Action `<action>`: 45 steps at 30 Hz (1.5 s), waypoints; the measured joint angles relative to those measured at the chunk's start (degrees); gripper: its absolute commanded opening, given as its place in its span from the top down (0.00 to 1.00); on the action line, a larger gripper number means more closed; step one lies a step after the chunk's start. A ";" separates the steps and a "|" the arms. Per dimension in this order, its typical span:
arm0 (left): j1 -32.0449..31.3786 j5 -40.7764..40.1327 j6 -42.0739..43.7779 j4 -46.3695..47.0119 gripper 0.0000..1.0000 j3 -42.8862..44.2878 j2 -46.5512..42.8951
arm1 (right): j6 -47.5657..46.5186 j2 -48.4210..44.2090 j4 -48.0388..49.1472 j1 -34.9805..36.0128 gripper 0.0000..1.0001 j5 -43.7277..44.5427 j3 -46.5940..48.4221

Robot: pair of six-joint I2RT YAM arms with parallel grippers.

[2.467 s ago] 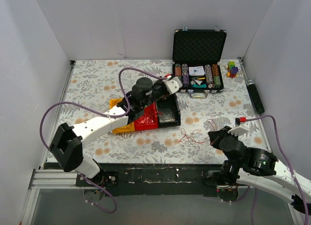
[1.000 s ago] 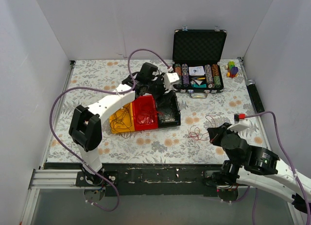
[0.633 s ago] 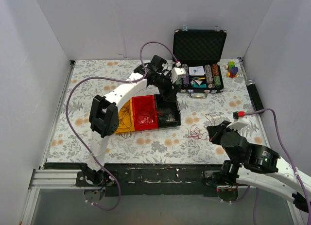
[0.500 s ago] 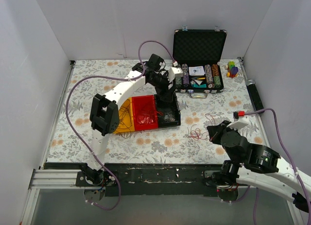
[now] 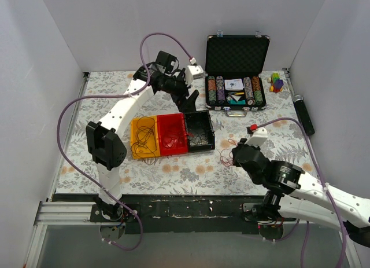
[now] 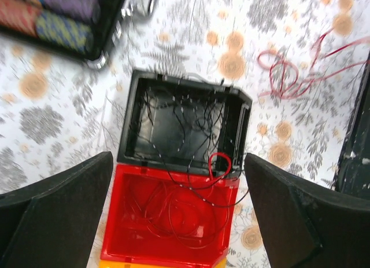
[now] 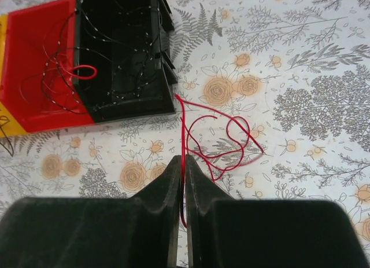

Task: Untangle the cables
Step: Place the cable in the bin.

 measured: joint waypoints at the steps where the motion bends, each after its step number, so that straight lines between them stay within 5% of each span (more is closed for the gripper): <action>1: -0.04 0.42 -0.39 -0.33 0.02 1.55 -0.42 | -0.42 1.42 0.85 -0.68 0.82 -0.81 -0.11; 7: -0.15 3.30 -5.03 -0.72 0.02 10.05 -2.03 | -4.33 7.06 8.11 -7.91 0.57 -9.53 -4.66; 20: 5.90 0.39 -16.15 6.88 0.02 8.52 -22.21 | -9.16 21.59 16.83 -11.91 0.53 -22.29 -8.37; 29: 24.61 1.14 -21.51 11.74 0.02 -2.21 -25.55 | -10.99 30.47 16.81 -11.91 0.67 -23.80 -8.37; 35: 31.32 2.71 -21.22 15.45 0.02 -16.76 -29.38 | -12.66 30.42 17.49 -11.91 0.78 -23.96 -8.37; 39: 36.22 4.13 -20.46 17.25 0.02 -21.73 -30.86 | -13.68 31.39 17.68 -11.91 0.97 -23.98 -8.37; 45: 39.39 4.66 -18.75 19.87 0.05 -28.98 -33.11 | -14.19 30.71 15.08 -11.91 0.99 -24.26 -7.08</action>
